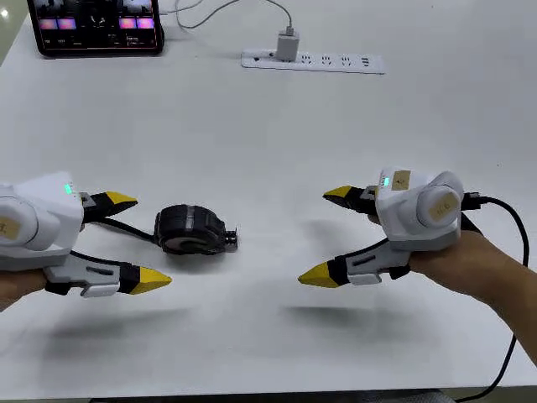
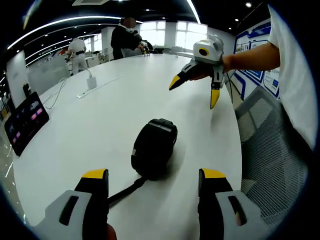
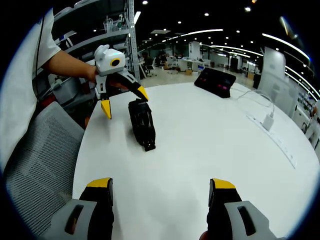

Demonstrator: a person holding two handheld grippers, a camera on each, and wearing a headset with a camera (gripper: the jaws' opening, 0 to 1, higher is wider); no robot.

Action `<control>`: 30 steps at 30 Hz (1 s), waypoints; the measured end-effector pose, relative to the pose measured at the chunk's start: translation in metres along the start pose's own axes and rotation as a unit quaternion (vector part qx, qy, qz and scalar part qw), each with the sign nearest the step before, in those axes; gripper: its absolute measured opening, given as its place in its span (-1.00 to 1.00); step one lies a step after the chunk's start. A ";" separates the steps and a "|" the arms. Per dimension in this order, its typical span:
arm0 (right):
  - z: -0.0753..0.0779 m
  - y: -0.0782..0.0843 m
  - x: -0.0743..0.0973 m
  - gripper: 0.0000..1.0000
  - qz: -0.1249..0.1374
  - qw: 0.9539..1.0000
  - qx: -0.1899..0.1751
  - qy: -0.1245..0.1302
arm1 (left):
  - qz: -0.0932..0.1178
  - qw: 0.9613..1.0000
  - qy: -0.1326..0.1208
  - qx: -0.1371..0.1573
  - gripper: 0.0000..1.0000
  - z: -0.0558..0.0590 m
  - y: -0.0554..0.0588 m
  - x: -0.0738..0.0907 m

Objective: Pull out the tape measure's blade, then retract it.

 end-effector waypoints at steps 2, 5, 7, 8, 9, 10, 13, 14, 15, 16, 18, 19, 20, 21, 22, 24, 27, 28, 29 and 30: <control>0.002 0.001 -0.004 0.45 -0.003 1.000 0.003 -0.002 | -0.007 1.000 0.004 -0.008 0.26 -0.002 0.002 -0.003; 0.002 0.000 -0.008 0.40 -0.001 1.000 0.003 -0.004 | -0.009 1.000 0.007 -0.007 0.22 -0.004 0.002 -0.007; 0.002 0.000 -0.012 0.37 0.000 1.000 0.002 -0.007 | -0.009 1.000 0.008 -0.006 0.22 -0.005 0.001 -0.009; 0.002 -0.001 -0.014 0.35 0.003 1.000 0.003 -0.008 | -0.009 1.000 0.009 -0.005 0.21 -0.006 0.001 -0.011; 0.002 -0.001 -0.015 0.36 0.004 1.000 0.003 -0.007 | -0.010 1.000 0.009 -0.005 0.21 -0.006 0.000 -0.012; 0.003 -0.002 -0.016 0.37 0.005 1.000 0.002 -0.008 | -0.010 1.000 0.009 -0.006 0.21 -0.007 0.000 -0.012; 0.004 -0.004 -0.022 0.32 0.010 1.000 0.003 -0.011 | -0.012 1.000 0.014 -0.008 0.18 -0.009 0.000 -0.017; 0.004 -0.004 -0.024 0.32 0.011 1.000 0.003 -0.012 | -0.013 1.000 0.014 -0.009 0.18 -0.010 0.000 -0.018; 0.004 -0.004 -0.025 0.31 0.013 1.000 0.004 -0.013 | -0.014 1.000 0.015 -0.009 0.17 -0.010 -0.001 -0.018; 0.005 -0.005 -0.027 0.30 0.015 1.000 0.005 -0.013 | -0.014 1.000 0.016 -0.010 0.16 -0.010 -0.001 -0.020; 0.005 -0.005 -0.032 0.30 0.015 1.000 0.003 -0.018 | -0.016 1.000 0.017 -0.012 0.15 -0.012 -0.002 -0.022; 0.005 -0.005 -0.033 0.29 0.015 1.000 0.004 -0.019 | -0.017 1.000 0.019 -0.013 0.14 -0.012 -0.002 -0.023; 0.005 -0.005 -0.035 0.29 0.015 1.000 0.005 -0.021 | -0.017 1.000 0.020 -0.013 0.11 -0.012 -0.002 -0.024; 0.005 -0.005 -0.036 0.29 0.014 1.000 0.006 -0.023 | -0.017 1.000 0.021 -0.015 0.07 -0.012 -0.002 -0.024; 0.005 -0.006 -0.038 0.29 0.015 1.000 0.006 -0.024 | -0.019 0.999 0.023 -0.017 0.02 -0.012 -0.003 -0.025; 0.004 -0.007 -0.041 0.29 0.016 0.999 0.006 -0.028 | -0.020 0.999 0.024 -0.019 -0.02 -0.013 -0.003 -0.027; 0.004 -0.008 -0.045 0.28 0.016 0.999 0.007 -0.033 | -0.021 0.999 0.030 -0.017 -0.07 -0.014 -0.003 -0.030; 0.004 -0.008 -0.046 0.28 0.017 0.999 0.007 -0.035 | -0.021 0.999 0.033 -0.017 -0.09 -0.013 -0.003 -0.031; 0.004 -0.008 -0.047 0.28 0.017 0.999 0.007 -0.037 | -0.022 0.999 0.036 -0.017 -0.12 -0.013 -0.003 -0.032; 0.004 -0.009 -0.048 0.27 0.018 0.999 0.007 -0.038 | -0.022 0.999 0.037 -0.017 -0.14 -0.013 -0.003 -0.032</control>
Point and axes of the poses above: the centre of the closed fingertips' face, and the gripper's own axes: x roughly backward along the fingers, z roughly to its right, y roughly out of its underside, the point moved 9 cm from there along x, roughly backward along the fingers, and after that the axes turned 5 degrees about z, right-handed, at the moved point
